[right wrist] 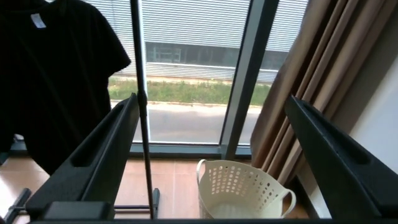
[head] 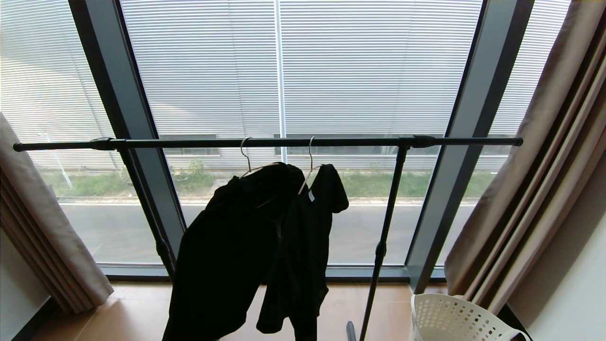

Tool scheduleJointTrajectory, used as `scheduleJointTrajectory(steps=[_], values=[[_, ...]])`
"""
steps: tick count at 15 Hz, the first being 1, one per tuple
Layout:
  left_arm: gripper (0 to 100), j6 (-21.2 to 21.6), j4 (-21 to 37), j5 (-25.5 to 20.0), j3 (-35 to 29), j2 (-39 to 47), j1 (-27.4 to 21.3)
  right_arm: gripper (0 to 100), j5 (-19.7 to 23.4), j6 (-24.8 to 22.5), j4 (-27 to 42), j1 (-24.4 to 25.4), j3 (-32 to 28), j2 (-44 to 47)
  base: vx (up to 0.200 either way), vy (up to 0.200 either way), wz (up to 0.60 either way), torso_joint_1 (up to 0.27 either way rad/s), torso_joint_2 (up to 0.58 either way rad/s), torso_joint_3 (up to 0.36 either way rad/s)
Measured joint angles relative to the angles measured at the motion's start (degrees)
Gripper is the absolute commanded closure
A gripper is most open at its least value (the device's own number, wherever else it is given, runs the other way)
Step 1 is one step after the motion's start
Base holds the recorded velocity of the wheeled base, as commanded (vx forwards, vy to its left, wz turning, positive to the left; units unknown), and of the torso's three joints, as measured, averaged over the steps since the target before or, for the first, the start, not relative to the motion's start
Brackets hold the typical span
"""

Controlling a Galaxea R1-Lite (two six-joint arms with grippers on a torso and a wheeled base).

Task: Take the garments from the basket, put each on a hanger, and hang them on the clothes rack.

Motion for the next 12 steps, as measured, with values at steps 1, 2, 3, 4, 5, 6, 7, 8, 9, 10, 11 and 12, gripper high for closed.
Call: scheduleJointTrajectory(steps=[1, 2, 3, 4, 5, 6, 7, 8, 9, 10, 11, 12], values=[[0, 0.1, 0.1, -0.5, -0.1, 0.0, -0.1, 0, 0.1, 1.2, 0.0, 0.0, 0.0, 0.0, 0.000, 0.000, 0.00, 0.000, 0.00, 0.000], [0, 0.2, 0.1, -0.6, -0.1, 0.0, -0.1, 0, 0.1, 1.7, 0.0, 0.0, 0.0, 0.0, 0.000, 0.000, 0.00, 0.000, 0.00, 0.000], [0, 0.3, 0.1, -0.6, -0.1, 0.0, -0.1, 0, 0.1, 1.8, 0.0, 0.0, 0.0, 0.0, 0.000, 0.000, 0.00, 0.000, 0.00, 0.000], [0, 0.4, 0.1, -0.6, -0.1, 0.0, 0.0, 0, 0.2, 1.8, 0.0, 0.0, 0.0, 0.0, 0.000, 0.000, 0.00, 0.000, 0.00, 0.000], [0, 0.4, 0.1, -0.6, -0.1, 0.0, 0.0, 0, 0.2, 1.9, 0.0, 0.2, 0.0, 0.0, 0.000, 0.000, 0.00, 0.000, 0.00, 0.000], [0, 0.3, 0.1, -0.5, -0.1, -0.1, 0.0, 0, 0.2, 1.9, 0.0, 0.2, 0.0, 0.0, 0.000, 0.000, 0.00, 0.000, 0.00, 0.000], [0, 0.2, 0.1, -0.5, -0.1, -0.1, 0.0, 0, 0.2, 1.9, 0.0, 0.2, 0.0, 0.0, 0.000, 0.000, 0.00, 0.000, 0.00, 0.000], [0, 0.2, 0.1, -0.5, -0.1, -0.1, 0.0, 0, 0.2, 1.9, 0.0, 0.3, 0.0, 0.0, 0.000, 0.000, 0.00, 0.000, 0.00, 0.000], [0, 0.2, 0.1, -0.5, -0.1, -0.1, 0.0, 0, 0.2, 1.9, 0.0, 0.3, 0.0, 0.0, 0.000, 0.000, 0.00, 0.000, 0.00, 0.000], [0, 0.2, 0.1, -0.5, -0.1, -0.1, 0.0, 0, 0.2, 1.9, 0.0, 0.3, 0.0, 0.0, 0.000, 0.000, 0.00, 0.000, 0.00, 0.000], [0, 0.2, 0.1, -0.5, -0.1, -0.1, 0.0, 0, 0.2, 1.9, 0.0, 0.3, 0.0, 0.0, 0.000, 0.000, 0.00, 0.000, 0.00, 0.000], [0, 0.2, 0.1, -0.5, -0.1, -0.1, 0.0, 0, 0.2, 1.9, 0.0, 0.3, 0.0, 0.0, 0.000, 0.000, 0.00, 0.000, 0.00, 0.000]])
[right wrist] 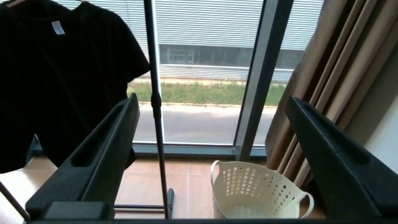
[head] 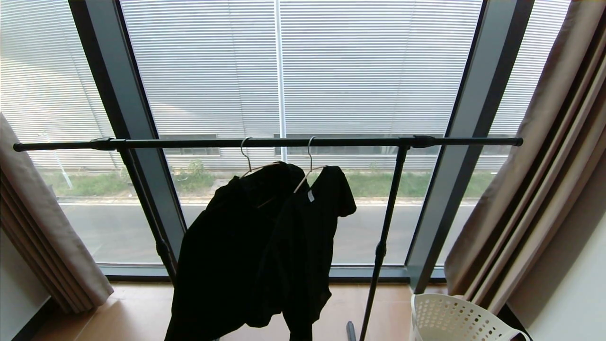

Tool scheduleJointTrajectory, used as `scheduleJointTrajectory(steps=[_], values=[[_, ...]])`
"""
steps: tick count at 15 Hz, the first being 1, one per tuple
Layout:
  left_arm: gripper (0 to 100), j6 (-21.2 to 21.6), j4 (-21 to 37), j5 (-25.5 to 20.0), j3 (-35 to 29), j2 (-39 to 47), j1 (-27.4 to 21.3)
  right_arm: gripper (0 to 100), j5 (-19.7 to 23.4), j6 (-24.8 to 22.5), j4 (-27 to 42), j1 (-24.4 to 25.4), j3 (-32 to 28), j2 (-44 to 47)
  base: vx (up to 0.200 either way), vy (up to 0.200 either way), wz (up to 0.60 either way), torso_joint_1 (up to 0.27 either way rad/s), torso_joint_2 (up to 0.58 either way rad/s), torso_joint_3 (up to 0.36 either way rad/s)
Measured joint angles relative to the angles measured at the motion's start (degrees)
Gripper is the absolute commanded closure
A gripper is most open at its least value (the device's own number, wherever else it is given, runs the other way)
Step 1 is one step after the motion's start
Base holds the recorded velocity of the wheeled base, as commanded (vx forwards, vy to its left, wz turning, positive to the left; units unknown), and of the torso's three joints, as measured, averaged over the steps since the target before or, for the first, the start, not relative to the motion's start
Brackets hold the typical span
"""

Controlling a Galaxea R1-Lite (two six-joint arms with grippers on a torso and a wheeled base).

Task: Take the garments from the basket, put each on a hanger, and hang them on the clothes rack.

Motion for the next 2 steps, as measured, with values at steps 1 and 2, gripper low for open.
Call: scheduleJointTrajectory(steps=[1, 2], values=[[0, 0.0, 0.0, 0.0, 0.0, 0.0, 0.0, 0, 0.0, 0.0, 0.0, 0.0, 0.0, 0.0, 0.000, 0.000, 0.00, 0.000, 0.00, 0.000], [0, 0.0, 0.0, 0.0, 0.0, 0.0, 0.0, 0, 0.0, 0.0, 0.0, 0.0, 0.0, 0.0, 0.000, 0.000, 0.00, 0.000, 0.00, 0.000]])
